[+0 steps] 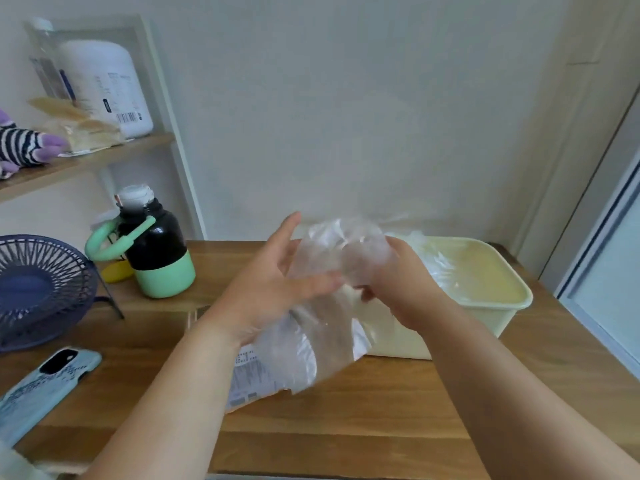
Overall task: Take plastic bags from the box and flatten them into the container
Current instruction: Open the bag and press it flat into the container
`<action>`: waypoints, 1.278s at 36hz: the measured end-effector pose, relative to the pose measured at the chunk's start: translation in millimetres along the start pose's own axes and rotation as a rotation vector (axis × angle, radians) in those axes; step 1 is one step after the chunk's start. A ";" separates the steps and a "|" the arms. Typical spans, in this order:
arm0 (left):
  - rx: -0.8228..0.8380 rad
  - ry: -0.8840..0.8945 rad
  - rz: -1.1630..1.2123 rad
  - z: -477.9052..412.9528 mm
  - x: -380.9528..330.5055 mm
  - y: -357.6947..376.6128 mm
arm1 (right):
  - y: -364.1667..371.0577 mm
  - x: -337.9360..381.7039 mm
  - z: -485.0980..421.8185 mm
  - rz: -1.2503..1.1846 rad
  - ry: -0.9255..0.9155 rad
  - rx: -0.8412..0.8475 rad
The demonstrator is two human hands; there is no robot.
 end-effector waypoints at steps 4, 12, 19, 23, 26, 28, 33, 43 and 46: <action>-0.174 0.018 0.056 -8.5 -7.8 4.2 | -15.0 -2.6 0.2 0.093 0.032 -0.036; -0.179 -0.115 0.729 -28.6 -2.2 25.1 | -39.9 -25.7 21.3 -0.249 0.300 -0.083; -0.121 -0.151 1.020 -52.8 2.3 49.8 | -56.5 -40.0 23.1 -0.416 0.338 -0.199; -0.035 -0.190 1.088 -65.3 4.7 65.7 | -84.0 -39.3 15.1 -0.373 0.223 -0.406; -0.054 -0.233 1.033 -72.0 10.7 64.7 | -105.8 -35.9 10.5 -0.320 0.164 -0.501; -0.089 -0.246 0.993 -77.2 13.5 57.7 | -118.6 -35.6 7.8 -0.190 0.153 -0.500; -0.594 -0.133 0.583 -65.9 13.3 7.4 | -142.0 -48.5 0.9 0.133 0.216 -0.402; 0.069 0.193 -0.921 -78.5 -29.6 132.8 | -161.3 -67.2 -3.5 0.467 0.201 -0.303; 0.143 0.004 -1.107 -88.1 -6.2 134.9 | -170.8 -67.5 -6.9 0.573 0.201 -0.289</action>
Point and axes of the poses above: each hand's wrist, its own z-axis away from the middle knuckle, its own y-axis out of the palm, x = y × z, the point moved 9 cm from there along -z, towards the middle knuckle, and after that the axes turned 14 degrees about -y, right-handed, at the moved point
